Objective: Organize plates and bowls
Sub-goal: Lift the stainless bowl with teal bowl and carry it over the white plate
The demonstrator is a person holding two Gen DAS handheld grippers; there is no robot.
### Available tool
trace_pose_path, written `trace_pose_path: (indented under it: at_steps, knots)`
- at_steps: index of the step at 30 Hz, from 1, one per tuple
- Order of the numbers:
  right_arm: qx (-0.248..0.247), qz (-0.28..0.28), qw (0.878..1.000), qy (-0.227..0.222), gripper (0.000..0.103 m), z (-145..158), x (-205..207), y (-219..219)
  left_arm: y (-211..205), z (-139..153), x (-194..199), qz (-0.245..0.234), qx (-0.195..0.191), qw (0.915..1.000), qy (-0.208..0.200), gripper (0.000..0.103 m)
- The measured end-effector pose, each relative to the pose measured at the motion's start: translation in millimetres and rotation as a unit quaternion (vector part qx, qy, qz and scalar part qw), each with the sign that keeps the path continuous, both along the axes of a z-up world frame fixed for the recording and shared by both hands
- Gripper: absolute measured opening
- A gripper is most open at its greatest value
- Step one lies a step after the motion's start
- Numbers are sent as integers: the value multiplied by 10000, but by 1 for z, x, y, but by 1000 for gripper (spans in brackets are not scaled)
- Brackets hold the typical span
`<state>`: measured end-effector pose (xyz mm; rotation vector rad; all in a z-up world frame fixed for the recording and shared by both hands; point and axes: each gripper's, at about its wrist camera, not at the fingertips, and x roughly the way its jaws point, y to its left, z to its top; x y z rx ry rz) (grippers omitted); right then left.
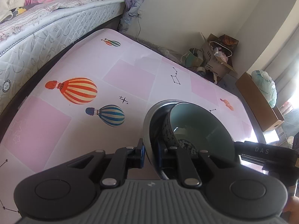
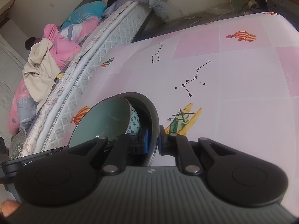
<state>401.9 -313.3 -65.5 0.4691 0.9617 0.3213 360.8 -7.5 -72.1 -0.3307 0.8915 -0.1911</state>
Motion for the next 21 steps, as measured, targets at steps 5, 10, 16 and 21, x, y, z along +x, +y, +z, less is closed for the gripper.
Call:
trace_pose_path:
  at_steps: [5, 10, 16, 21]
  knots:
    - [19, -12, 10000, 0, 9, 8, -1, 0, 1, 8, -2, 35, -38, 10000, -48, 13]
    - [23, -21, 10000, -47, 9, 21, -4, -1, 1, 18, -7, 59, -87, 9999, -120, 13]
    - [-48, -53, 9999, -104, 9, 43, -14, -2, 0, 34, -16, 56, -179, 9997, -140, 12]
    - [3, -124, 9998, -121, 9, 63, -35, -10, -6, 52, -36, -48, -176, 9995, -251, 12]
